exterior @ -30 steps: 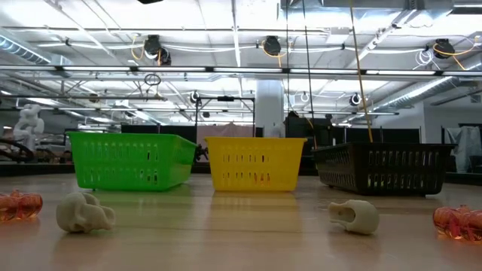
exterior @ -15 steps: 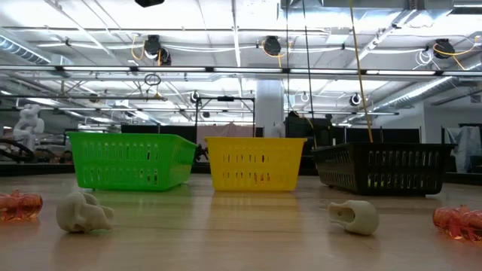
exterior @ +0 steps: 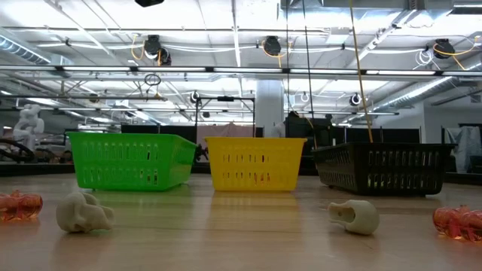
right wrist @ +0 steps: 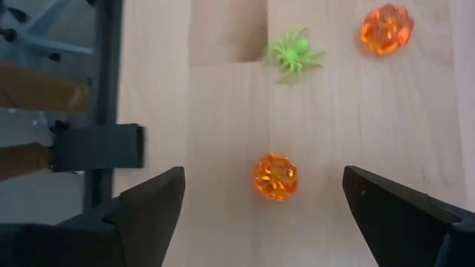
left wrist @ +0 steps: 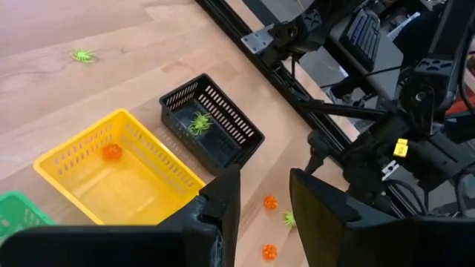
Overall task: Sort Halloween decoration
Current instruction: Put the orange pumpkin toy into the yellow basket
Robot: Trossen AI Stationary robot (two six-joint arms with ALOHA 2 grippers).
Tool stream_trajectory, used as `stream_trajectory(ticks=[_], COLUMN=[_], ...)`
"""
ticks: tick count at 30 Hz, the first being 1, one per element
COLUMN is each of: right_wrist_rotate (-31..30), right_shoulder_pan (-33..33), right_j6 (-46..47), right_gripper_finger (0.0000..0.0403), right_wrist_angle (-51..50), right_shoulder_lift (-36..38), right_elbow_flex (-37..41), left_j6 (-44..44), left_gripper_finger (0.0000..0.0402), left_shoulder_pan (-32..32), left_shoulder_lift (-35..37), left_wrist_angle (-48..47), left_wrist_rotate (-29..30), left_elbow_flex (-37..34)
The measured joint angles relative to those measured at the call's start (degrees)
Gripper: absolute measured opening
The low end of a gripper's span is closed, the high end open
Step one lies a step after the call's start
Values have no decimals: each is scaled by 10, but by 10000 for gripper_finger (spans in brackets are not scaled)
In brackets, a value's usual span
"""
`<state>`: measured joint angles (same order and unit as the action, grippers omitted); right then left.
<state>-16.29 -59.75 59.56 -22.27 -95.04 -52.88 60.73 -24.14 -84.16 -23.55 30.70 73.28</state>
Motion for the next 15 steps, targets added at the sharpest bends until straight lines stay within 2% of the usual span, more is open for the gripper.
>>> stream_trajectory(ticks=[5,15], right_wrist_rotate=[0,0], right_shoulder_pan=[0,0], right_j6=[11,12], right_gripper_finger=[333,211], right_wrist_angle=[7,6], right_shoulder_lift=[-20,-24], right_elbow_flex=[0,0], left_j6=[0,0], left_gripper_finger=[116,116], left_shoulder_pan=[0,0], left_shoulder_lift=[0,0], left_wrist_angle=[0,0], left_wrist_rotate=[0,0], left_elbow_flex=[0,0])
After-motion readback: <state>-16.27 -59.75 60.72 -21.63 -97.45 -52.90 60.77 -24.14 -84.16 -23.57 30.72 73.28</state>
